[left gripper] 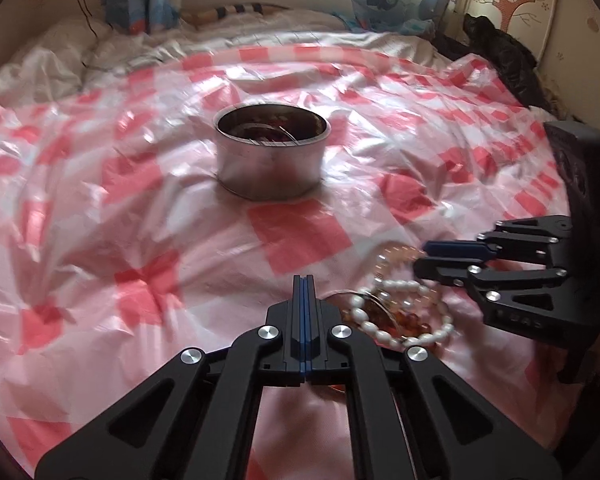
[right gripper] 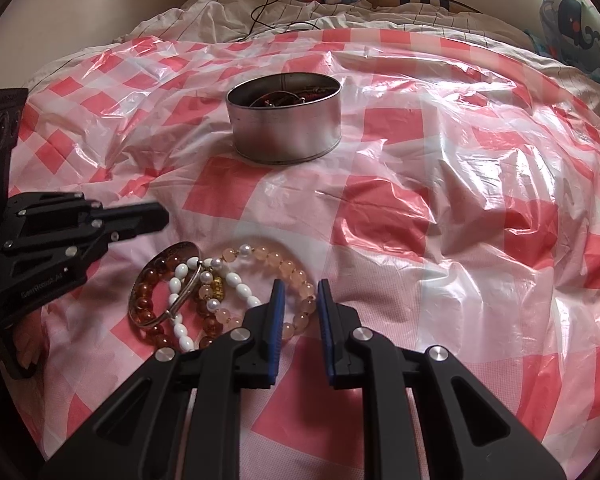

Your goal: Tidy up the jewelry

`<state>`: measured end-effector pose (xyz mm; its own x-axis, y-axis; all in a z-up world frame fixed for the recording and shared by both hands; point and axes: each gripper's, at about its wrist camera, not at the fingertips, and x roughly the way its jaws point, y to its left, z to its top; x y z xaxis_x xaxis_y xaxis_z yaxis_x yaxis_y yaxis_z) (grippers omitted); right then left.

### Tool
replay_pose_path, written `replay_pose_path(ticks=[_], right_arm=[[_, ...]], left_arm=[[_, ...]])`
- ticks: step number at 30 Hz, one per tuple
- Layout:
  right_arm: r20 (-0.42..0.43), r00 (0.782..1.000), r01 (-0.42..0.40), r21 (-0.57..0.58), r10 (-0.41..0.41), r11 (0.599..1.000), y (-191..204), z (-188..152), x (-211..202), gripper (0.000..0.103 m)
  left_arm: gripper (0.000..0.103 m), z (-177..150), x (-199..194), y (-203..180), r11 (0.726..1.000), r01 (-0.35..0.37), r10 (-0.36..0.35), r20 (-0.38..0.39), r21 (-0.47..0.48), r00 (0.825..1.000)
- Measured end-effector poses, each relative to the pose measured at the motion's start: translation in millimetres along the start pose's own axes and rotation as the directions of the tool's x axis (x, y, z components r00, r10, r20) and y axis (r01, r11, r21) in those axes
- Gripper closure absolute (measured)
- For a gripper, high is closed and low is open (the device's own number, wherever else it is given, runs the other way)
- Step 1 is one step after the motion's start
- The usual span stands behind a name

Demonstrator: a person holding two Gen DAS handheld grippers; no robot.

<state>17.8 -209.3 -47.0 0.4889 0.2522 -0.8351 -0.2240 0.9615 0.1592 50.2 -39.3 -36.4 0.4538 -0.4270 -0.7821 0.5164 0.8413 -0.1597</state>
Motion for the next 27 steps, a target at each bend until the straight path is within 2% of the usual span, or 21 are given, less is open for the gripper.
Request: replay_pose_path(ticks=[4,12,17,22,25,27], right_arm=[[-0.001,1.000,0.000,0.000,0.000,1.000,0,0,0,0.085],[-0.002,1.000,0.000,0.000,0.000,1.000,0,0,0,0.085],[-0.004,1.000,0.000,0.000,0.000,1.000,-1,0,1,0.085],[-0.004,1.000,0.000,-0.002,0.000,1.000,-1,-1,1,0.085],[-0.004,1.000,0.001,-0.002,-0.001,1.000,-1,-1,1,0.085],[-0.004,1.000,0.001,-0.002,-0.001,1.000,0,-1,1,0.085]], left_arm=[[0.103,-6,14,-7,0.999,-0.006,0.008,-0.056,0.036,0.998],[0.100,-7,17,-8,0.999,-0.008,0.011,-0.065,0.039,0.998],[0.088,-6,20,-8,0.999,0.019,-0.016,-0.070,0.034,0.997],[0.087,-6,19,-13,0.999,0.001,0.002,-0.064,0.045,0.998],[0.081,-5,18,-15,0.999,-0.003,0.006,-0.058,0.046,0.998],[0.070,-5,17,-14,0.998,-0.029,0.032,-0.054,0.053,0.998]])
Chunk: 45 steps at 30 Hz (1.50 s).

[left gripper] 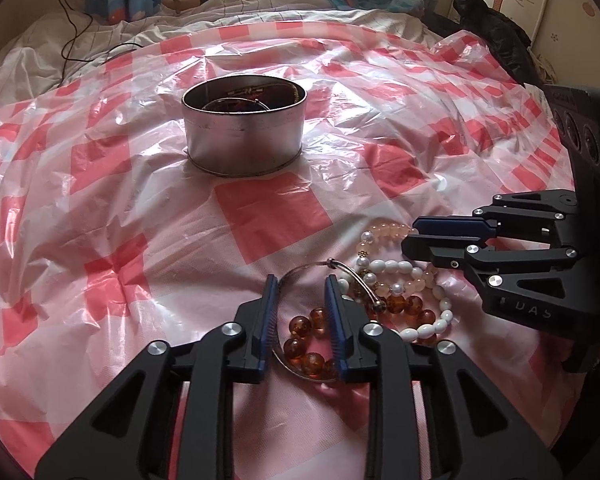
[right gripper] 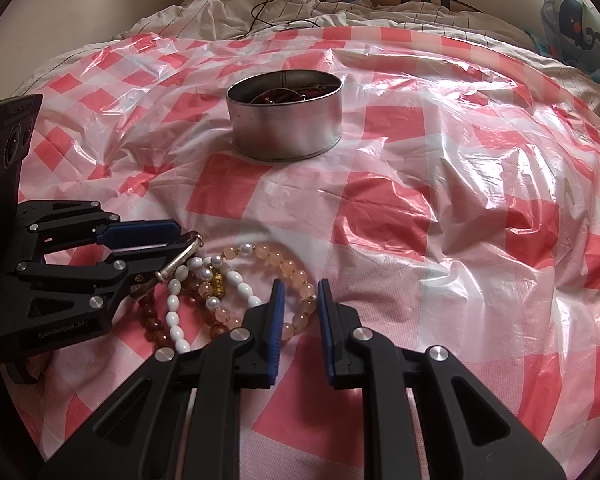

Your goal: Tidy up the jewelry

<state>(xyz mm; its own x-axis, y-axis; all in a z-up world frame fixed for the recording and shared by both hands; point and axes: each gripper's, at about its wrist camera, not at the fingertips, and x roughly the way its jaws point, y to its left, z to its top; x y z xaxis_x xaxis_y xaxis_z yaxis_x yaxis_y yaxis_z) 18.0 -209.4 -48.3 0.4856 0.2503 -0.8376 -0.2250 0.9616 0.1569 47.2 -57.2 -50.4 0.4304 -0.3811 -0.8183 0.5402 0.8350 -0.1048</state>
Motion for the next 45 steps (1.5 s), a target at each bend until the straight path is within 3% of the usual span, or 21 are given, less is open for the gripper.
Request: replay_pose_path(ticks=[1,9,15,19,27,34,38,45], right_arm=[[0.000,1.000,0.000,0.000,0.000,1.000,0,0,0,0.085],[-0.001,1.000,0.001,-0.001,-0.001,1.000,0,0,0,0.084],[-0.002,1.000,-0.004,-0.010,0.004,1.000,3,-1,1,0.079],[-0.003,1.000,-0.004,-0.012,0.004,1.000,3,-1,1,0.078],[0.002,1.000,-0.009,-0.010,0.009,1.000,4,0,0,0.078],[0.036,0.999,-0.021,0.002,0.021,1.000,1,2,-8,0.091],[0.056,0.998,-0.034,0.017,0.033,0.999,-3,4,-13,0.093],[-0.004,1.000,-0.030,0.007,0.030,1.000,0,0,-1,0.092]], left_arm=[[0.061,0,1,1,0.999,-0.033,0.033,-0.002,0.002,0.999],[0.060,0,2,0,1.000,-0.028,0.028,0.000,0.008,1.000],[0.081,-1,2,-3,1.000,-0.012,0.012,-0.004,0.017,1.000],[0.097,-1,4,9,0.999,-0.015,0.015,-0.014,-0.035,1.000],[0.102,0,-2,5,1.000,0.003,-0.003,0.002,-0.018,1.000],[0.102,7,-21,16,0.998,0.018,-0.015,0.064,-0.059,0.998],[0.102,9,-27,20,0.998,0.013,-0.008,0.082,-0.066,0.997],[0.102,9,-27,25,0.997,-0.013,0.020,0.081,-0.078,0.996]])
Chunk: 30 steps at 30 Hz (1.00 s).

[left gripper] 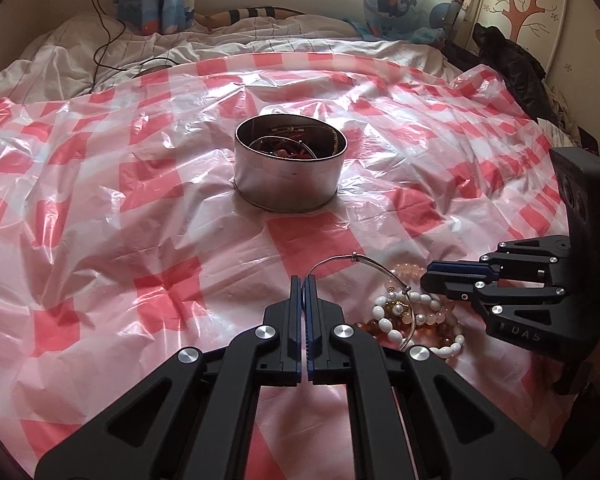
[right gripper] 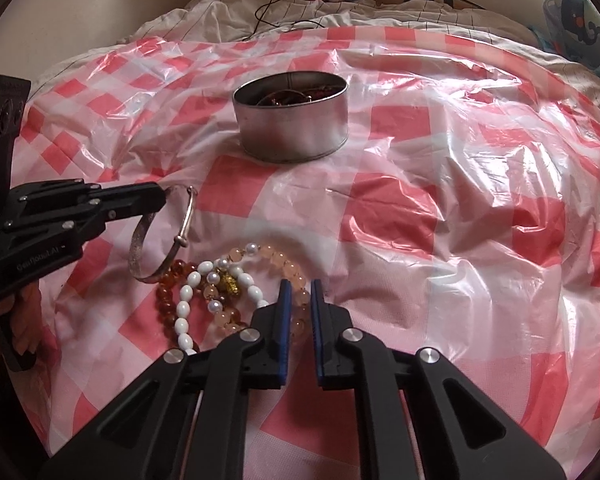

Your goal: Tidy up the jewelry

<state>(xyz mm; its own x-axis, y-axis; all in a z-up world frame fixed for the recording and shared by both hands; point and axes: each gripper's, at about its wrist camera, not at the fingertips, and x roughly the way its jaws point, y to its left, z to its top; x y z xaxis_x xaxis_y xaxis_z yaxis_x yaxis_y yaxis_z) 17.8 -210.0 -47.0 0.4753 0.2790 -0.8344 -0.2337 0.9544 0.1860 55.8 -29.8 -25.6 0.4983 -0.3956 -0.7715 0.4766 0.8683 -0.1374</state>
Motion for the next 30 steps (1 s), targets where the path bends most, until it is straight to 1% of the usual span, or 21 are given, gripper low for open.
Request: replay_pose_path(ticks=[3,5,8,11,14,18,23,26,27,29,30], right_arm=[[0.003,1.000,0.007,-0.011,-0.007,1.000,2,-1,1,0.092],[0.015,1.000,0.008,-0.027,-0.008,1.000,6,-1,0,0.095],[0.065,0.998,-0.010,-0.035,0.012,0.999,11,1,-11,0.095],[0.119,0.991,-0.057,0.015,0.055,0.998,1,5,-24,0.095],[0.171,0.981,-0.104,0.071,0.091,0.992,-13,9,-35,0.095],[0.260,0.955,-0.173,0.100,0.142,0.980,-21,13,-52,0.095],[0.329,0.929,-0.221,0.129,0.168,0.967,-30,17,-64,0.095],[0.351,0.921,-0.230,0.136,0.171,0.964,-32,19,-68,0.095],[0.349,0.921,-0.235,0.138,0.175,0.962,-33,19,-68,0.095],[0.346,0.925,-0.217,0.140,0.158,0.966,-34,20,-68,0.095],[0.349,0.922,-0.228,0.147,0.165,0.962,-36,20,-68,0.095]], left_arm=[[0.102,0,0,1,1.000,0.000,0.000,0.001,0.000,1.000],[0.102,0,-1,1,1.000,0.000,0.000,0.001,-0.001,1.000],[0.102,0,-3,2,1.000,-0.002,0.002,0.007,-0.005,1.000],[0.102,2,-6,4,1.000,-0.004,0.004,0.016,-0.010,1.000],[0.102,3,-7,5,1.000,-0.006,0.006,0.020,-0.014,1.000],[0.102,6,-11,4,1.000,-0.013,0.013,0.033,-0.008,0.999],[0.102,10,-16,4,1.000,-0.023,0.024,0.051,-0.009,0.998],[0.102,13,-18,4,0.999,-0.051,0.051,0.059,0.002,0.997],[0.102,13,-19,4,0.999,-0.051,0.051,0.061,0.001,0.997],[0.102,15,-20,4,0.999,-0.050,0.050,0.065,-0.001,0.997],[0.102,15,-19,3,0.999,-0.050,0.050,0.068,-0.002,0.996]])
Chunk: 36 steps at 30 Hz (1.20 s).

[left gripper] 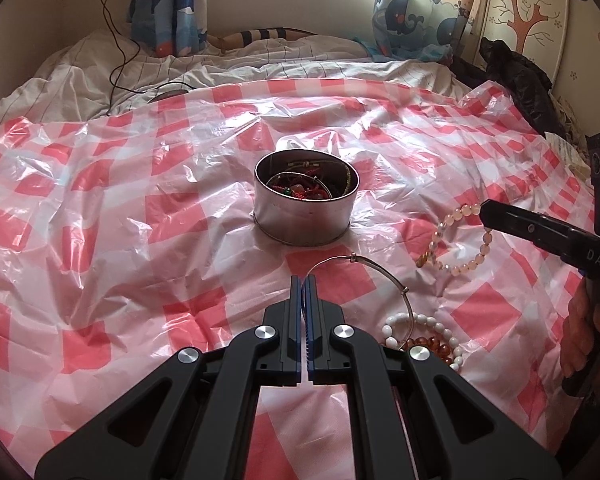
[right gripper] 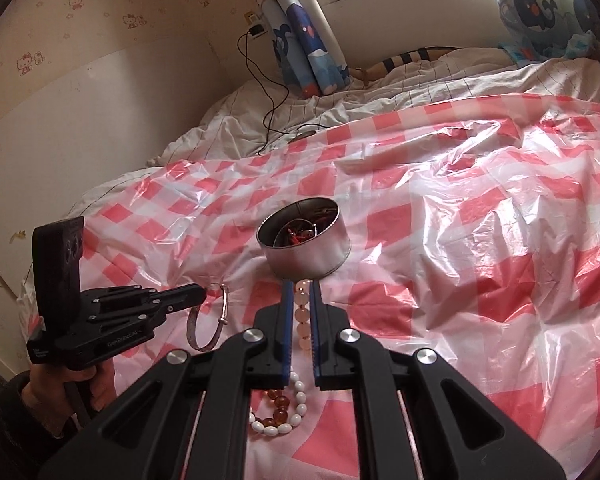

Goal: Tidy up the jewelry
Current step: 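Carry both bracelets over the tin and release them inside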

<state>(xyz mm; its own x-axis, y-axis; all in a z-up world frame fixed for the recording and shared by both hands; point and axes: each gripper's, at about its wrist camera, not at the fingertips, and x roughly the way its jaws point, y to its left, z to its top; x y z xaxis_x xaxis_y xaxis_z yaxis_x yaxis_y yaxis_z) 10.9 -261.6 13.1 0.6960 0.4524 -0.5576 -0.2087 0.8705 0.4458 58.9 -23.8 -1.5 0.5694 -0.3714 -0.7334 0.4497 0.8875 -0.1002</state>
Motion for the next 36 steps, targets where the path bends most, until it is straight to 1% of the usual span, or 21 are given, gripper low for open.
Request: replay_pose_path(ticks=[3,6,10,13,16,19,22,30,36], right_arm=[[0.005,1.000,-0.012,0.016,0.012,1.000,-3,0,-1,0.095],[0.012,0.999,-0.043,0.017,0.043,0.999,1,2,-2,0.095],[0.036,0.998,-0.056,-0.013,0.057,0.998,10,13,-3,0.095],[0.046,0.996,-0.076,-0.004,0.076,0.997,8,24,2,0.095],[0.048,0.995,-0.089,0.002,0.089,0.996,5,26,7,0.095],[0.051,0.994,-0.099,-0.007,0.099,0.995,8,30,9,0.095],[0.071,0.991,-0.116,-0.021,0.118,0.993,11,37,11,0.095],[0.099,0.985,-0.140,-0.044,0.144,0.989,18,68,28,0.095],[0.089,0.984,-0.152,-0.056,0.156,0.987,23,82,46,0.095]], left_arm=[[0.102,1,1,0,1.000,0.003,-0.003,-0.001,-0.005,1.000],[0.102,5,1,-2,1.000,0.009,-0.009,0.004,0.002,1.000],[0.102,16,-1,-2,1.000,0.013,-0.013,0.020,-0.002,1.000],[0.102,25,1,0,1.000,0.011,-0.011,0.031,-0.008,0.999],[0.102,31,5,3,1.000,0.005,-0.005,0.033,-0.012,0.999],[0.101,36,7,4,1.000,0.003,-0.003,0.036,-0.011,0.999],[0.101,44,8,4,1.000,0.003,-0.002,0.049,-0.012,0.999],[0.101,60,14,12,1.000,-0.004,0.006,0.064,-0.031,0.998],[0.101,77,22,17,0.999,-0.010,0.012,0.074,-0.034,0.997]])
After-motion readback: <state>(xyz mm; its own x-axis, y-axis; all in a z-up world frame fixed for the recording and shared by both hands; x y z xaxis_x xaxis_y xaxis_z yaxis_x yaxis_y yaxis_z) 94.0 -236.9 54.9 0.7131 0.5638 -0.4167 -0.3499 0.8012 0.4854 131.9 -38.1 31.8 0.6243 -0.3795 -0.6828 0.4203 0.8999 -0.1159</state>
